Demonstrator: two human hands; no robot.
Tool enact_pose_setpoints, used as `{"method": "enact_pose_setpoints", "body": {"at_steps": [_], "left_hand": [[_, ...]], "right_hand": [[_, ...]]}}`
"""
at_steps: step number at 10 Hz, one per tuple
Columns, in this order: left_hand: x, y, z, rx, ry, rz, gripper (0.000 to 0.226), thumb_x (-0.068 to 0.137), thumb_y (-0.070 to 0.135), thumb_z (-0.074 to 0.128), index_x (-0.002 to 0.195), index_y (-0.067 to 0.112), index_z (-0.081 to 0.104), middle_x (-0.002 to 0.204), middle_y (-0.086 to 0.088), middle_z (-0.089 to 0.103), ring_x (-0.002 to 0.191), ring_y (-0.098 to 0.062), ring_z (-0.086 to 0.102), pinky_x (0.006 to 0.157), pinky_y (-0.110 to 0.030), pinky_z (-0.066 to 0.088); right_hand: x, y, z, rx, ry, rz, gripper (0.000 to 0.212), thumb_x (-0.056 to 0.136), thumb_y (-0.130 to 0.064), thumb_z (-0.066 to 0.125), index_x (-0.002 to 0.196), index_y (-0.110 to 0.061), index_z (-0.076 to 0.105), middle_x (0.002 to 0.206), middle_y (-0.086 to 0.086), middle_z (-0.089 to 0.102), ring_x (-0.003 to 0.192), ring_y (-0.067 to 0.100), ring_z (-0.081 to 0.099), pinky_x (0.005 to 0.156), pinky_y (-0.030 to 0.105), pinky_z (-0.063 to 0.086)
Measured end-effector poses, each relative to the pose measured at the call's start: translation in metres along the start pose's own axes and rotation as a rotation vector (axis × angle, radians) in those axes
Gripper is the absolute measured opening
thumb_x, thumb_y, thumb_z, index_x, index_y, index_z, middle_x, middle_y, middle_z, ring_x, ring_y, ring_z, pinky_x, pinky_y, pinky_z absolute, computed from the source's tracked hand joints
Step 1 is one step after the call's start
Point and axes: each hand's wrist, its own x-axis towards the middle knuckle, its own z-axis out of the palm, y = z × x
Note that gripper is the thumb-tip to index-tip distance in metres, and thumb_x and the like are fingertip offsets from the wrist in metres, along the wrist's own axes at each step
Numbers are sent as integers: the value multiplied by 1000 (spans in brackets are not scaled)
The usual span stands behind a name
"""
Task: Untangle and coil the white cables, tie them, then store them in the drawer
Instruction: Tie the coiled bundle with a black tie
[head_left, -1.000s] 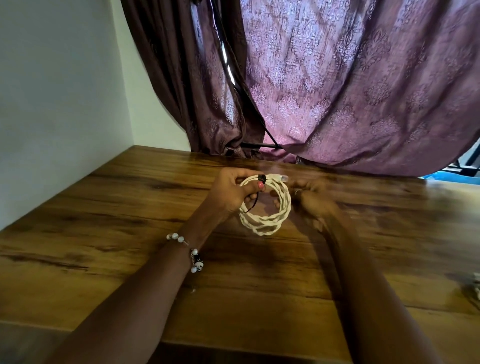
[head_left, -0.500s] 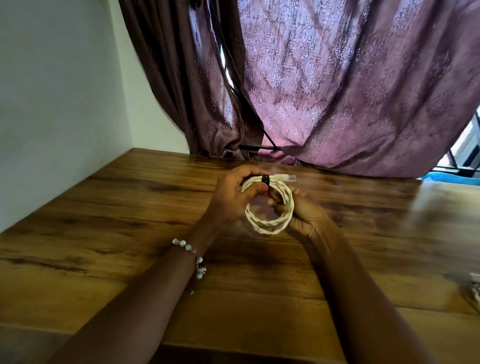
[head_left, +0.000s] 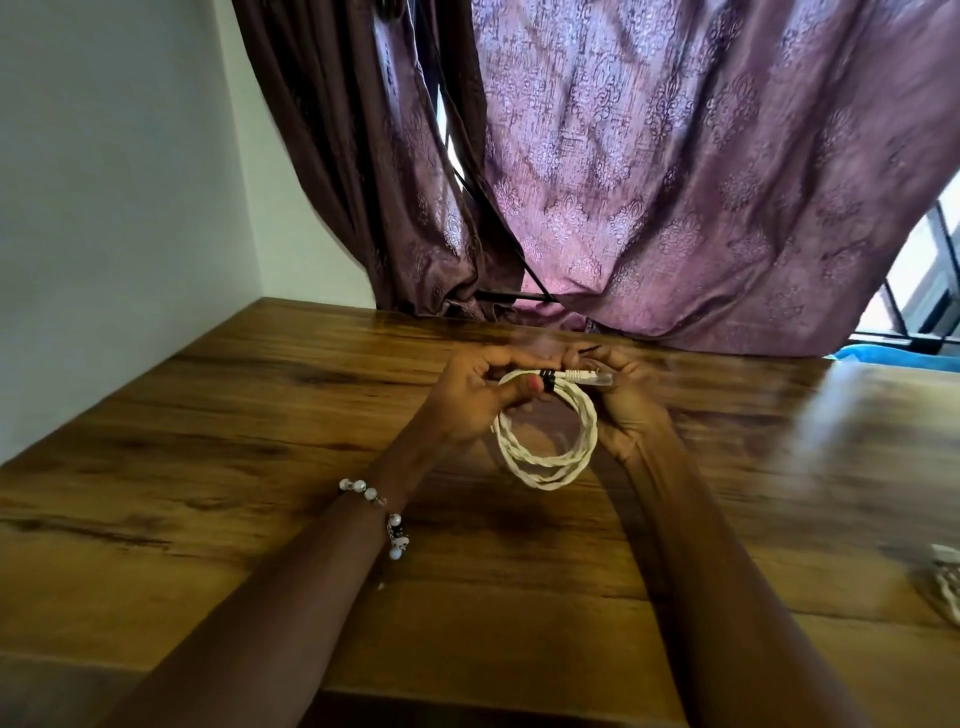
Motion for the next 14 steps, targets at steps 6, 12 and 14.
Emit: {"method": "enact_pose_setpoints", "body": {"at_steps": [6, 12, 14], "left_hand": [[-4, 0, 7, 194, -95, -109, 23, 63, -3, 82, 74, 15, 73, 76, -4, 71, 71, -15, 63, 69, -31, 49], [0, 5, -1, 188, -88, -68, 28, 74, -4, 74, 102, -3, 69, 79, 12, 72, 78, -6, 68, 72, -18, 54], [-1, 5, 0, 209, -46, -32, 36, 71, -7, 75, 104, 6, 68, 77, 17, 72, 76, -1, 67, 69, -15, 51]], "right_hand": [[-20, -29, 13, -364, -56, -314, 15, 59, -2, 72, 73, 1, 68, 62, 14, 70, 51, 20, 66, 53, 25, 54], [-17, -27, 8, -402, -153, -305, 10, 67, -7, 69, 69, -14, 77, 63, 8, 69, 55, 16, 64, 55, 21, 52], [-20, -27, 12, -507, -210, -425, 10, 69, -5, 70, 77, -9, 75, 65, 8, 71, 58, 17, 66, 56, 24, 54]]}}
